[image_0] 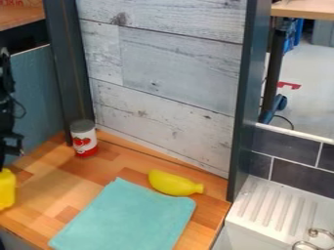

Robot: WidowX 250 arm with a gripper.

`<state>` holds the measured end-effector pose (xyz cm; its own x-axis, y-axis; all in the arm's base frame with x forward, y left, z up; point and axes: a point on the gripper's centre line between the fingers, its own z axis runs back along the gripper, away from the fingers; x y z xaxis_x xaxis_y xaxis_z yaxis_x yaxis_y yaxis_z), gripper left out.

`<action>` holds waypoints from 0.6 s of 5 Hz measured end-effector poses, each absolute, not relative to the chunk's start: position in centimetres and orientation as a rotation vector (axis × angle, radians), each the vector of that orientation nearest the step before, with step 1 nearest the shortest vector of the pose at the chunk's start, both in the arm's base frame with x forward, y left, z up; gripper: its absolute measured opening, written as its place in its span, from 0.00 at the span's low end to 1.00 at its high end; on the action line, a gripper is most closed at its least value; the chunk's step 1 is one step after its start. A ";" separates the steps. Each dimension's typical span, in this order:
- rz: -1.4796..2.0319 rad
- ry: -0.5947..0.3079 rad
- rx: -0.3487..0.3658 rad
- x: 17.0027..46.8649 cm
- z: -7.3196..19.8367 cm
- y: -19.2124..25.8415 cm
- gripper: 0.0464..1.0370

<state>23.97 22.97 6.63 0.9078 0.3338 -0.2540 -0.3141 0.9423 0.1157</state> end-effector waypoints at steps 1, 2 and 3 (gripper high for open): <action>0.323 0.275 0.064 23.8 6.5 23.1 0.05; 0.325 0.275 0.064 23.8 6.5 23.1 0.08; 0.342 0.267 0.070 23.9 6.4 23.2 0.27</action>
<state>23.92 23.16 6.45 0.9071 0.3408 -0.2470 -0.3223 0.9399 0.1130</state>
